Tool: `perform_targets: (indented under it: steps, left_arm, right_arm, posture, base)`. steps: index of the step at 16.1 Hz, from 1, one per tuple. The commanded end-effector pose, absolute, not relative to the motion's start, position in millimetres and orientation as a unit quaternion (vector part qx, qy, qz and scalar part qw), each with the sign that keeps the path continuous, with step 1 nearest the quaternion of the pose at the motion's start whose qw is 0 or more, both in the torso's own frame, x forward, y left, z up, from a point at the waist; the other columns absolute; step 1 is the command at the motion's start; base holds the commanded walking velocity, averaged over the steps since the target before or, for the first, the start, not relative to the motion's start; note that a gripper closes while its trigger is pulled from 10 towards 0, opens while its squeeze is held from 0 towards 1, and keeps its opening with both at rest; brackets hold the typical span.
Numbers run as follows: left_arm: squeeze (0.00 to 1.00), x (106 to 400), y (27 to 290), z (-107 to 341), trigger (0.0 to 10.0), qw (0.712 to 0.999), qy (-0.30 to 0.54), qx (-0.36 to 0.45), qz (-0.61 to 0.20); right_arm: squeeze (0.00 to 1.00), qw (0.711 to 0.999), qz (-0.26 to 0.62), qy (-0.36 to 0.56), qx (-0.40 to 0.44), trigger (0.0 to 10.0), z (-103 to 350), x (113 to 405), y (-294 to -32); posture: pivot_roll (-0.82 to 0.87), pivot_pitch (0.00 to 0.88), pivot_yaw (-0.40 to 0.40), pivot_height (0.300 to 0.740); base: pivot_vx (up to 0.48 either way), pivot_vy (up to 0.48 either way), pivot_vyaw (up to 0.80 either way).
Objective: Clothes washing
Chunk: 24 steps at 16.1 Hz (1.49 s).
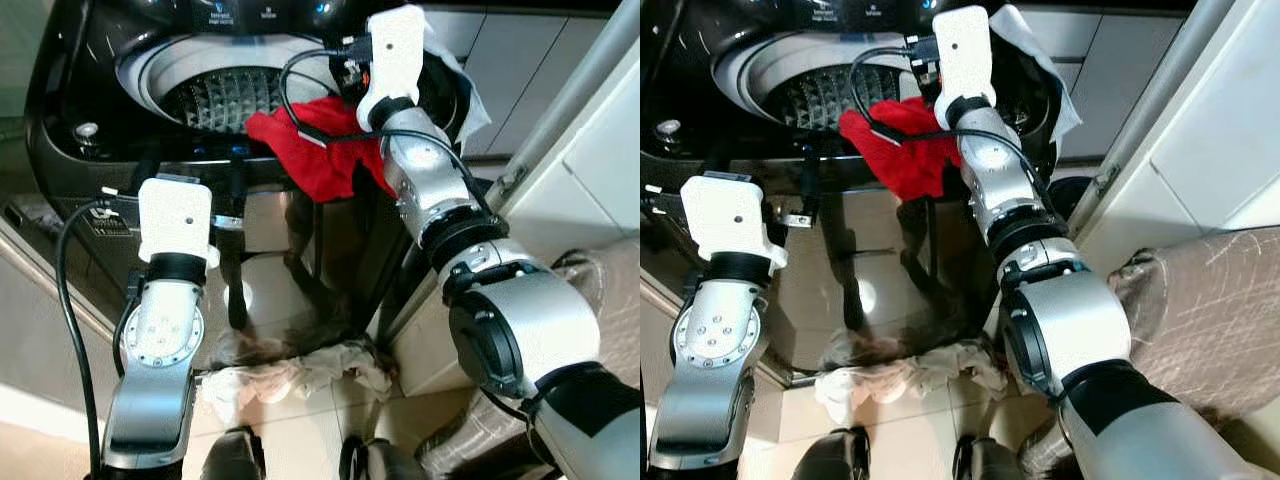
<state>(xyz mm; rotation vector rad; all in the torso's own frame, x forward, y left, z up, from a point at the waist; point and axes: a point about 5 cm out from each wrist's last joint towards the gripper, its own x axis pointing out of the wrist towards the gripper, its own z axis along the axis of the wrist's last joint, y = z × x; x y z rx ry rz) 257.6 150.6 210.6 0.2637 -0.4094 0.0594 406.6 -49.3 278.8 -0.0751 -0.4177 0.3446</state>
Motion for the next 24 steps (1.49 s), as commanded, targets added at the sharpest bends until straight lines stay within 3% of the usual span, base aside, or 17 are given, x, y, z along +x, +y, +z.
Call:
perform_targets:
  steps: [1,2,3,5,8,10,14,21,24]
  left_arm:
    - [0.00,257,150,211,10.0,0.969,-0.206,0.135,0.028]
    - [0.00,262,150,208,10.0,0.968,-0.200,0.147,0.030]
    - [0.00,266,151,205,10.0,0.968,-0.195,0.153,0.033]
    - [0.00,267,148,201,10.0,0.971,-0.190,0.147,0.015]
    - [0.00,273,143,201,10.0,0.970,-0.195,0.147,-0.003]
    - [0.00,269,145,199,10.0,0.971,-0.191,0.145,-0.024]
    - [0.00,249,163,201,10.0,0.969,-0.186,0.159,-0.018]
    - [0.00,242,165,204,10.0,0.970,-0.185,0.155,-0.006]
    - [0.00,244,164,204,10.0,0.971,-0.186,0.153,-0.004]
  right_arm:
    - [0.00,0.964,0.162,-0.211,-0.030,10.0,281,407,-54]
    - [0.00,0.958,0.155,-0.242,-0.022,10.0,271,396,-65]
    - [0.00,0.944,0.146,-0.296,-0.012,10.0,255,359,-83]
    - [0.00,0.944,0.165,-0.285,-0.015,10.0,226,314,-100]
    - [0.00,0.963,0.139,-0.230,-0.024,10.0,204,304,-121]
    - [0.00,0.981,0.130,-0.138,0.031,10.0,175,315,-120]
    - [0.00,0.984,0.140,-0.097,0.052,10.0,163,342,-102]
    - [0.00,0.968,0.174,-0.180,0.020,10.0,229,388,-71]
    - [0.00,0.960,0.184,-0.212,0.014,10.0,249,391,-63]
  posture:
    - [0.08,0.101,-0.065,0.740]
    - [0.05,0.063,-0.063,0.740]
    - [0.04,0.062,-0.063,0.740]
    - [-0.03,0.066,-0.036,0.740]
    - [-0.05,0.063,-0.015,0.740]
    - [-0.01,0.089,0.010,0.740]
    - [0.08,0.172,0.050,0.740]
    - [0.10,0.166,0.032,0.740]
    - [0.10,0.160,0.028,0.740]
  base:
    - [0.000,0.000,0.00]
    - [0.000,0.000,0.00]
    - [0.000,0.000,0.00]
    - [0.000,0.000,0.00]
    - [0.000,0.000,0.00]
    - [0.000,0.000,0.00]
    - [0.000,0.000,0.00]
    - [0.000,0.000,0.00]
    - [0.000,0.000,0.00]
